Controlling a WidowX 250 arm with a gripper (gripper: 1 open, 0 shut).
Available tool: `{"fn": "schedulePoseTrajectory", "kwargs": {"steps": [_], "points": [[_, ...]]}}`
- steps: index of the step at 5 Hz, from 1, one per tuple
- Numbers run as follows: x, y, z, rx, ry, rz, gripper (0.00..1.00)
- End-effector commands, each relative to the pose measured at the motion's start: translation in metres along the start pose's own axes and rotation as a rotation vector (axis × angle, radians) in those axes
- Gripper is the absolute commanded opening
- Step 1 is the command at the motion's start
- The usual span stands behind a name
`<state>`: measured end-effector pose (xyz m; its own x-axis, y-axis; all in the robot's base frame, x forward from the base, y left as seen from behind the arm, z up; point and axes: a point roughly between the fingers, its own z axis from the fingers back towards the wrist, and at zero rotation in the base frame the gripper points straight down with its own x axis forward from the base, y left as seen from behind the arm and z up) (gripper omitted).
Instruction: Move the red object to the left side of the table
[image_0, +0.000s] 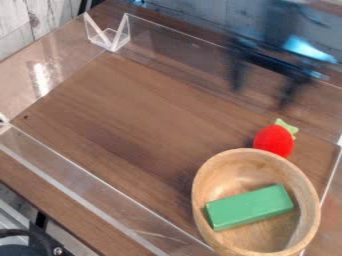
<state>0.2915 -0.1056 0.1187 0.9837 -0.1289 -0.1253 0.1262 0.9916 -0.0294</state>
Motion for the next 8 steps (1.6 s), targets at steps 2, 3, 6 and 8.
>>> {"fn": "schedulePoseTrajectory", "kwargs": {"steps": [2, 3, 6, 8], "points": [[0.006, -0.024, -0.016, 0.024, -0.030, -0.149, 1.00], [0.016, -0.009, -0.021, 0.051, -0.056, -0.165, 1.00], [0.036, -0.003, -0.020, 0.096, -0.102, -0.281, 1.00], [0.033, -0.007, -0.036, 0.082, -0.115, -0.253, 1.00]]}}
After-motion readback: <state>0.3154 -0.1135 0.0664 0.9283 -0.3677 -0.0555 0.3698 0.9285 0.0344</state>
